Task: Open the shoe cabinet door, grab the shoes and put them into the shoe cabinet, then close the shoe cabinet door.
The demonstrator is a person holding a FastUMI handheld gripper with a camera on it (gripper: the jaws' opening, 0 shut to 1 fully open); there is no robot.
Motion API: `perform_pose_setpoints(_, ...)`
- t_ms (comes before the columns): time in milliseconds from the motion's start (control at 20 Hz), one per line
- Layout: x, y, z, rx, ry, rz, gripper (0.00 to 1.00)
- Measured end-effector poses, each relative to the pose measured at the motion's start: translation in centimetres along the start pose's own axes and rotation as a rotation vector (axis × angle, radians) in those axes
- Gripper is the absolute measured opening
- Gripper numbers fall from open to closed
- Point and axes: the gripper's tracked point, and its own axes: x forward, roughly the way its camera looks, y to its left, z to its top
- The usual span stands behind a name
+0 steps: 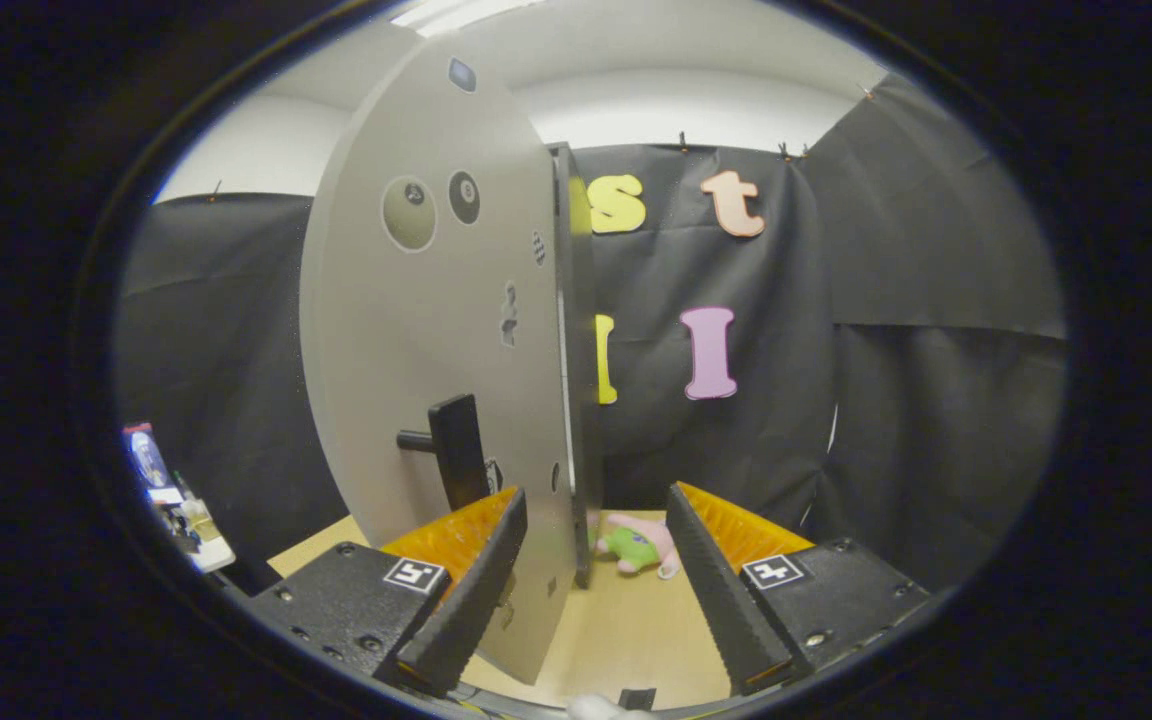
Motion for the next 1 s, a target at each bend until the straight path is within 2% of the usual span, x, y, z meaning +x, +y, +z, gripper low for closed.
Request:
perform_pose_setpoints(500, 2.2, 10.9, -0.9, 0.044, -0.005, -0.041, 0.94)
perform_pose_setpoints(650, 4.1, 14.6, -1.1, 0.046, -0.002, -0.025, 0.94)
perform_pose_setpoints(850, 6.9, 21.0, -2.2, 0.027, 0.031, 0.066, 0.95)
perform_pose_setpoints(1000, 6.7, 22.8, -1.1, 0.017, 0.015, 0.058, 0.97)
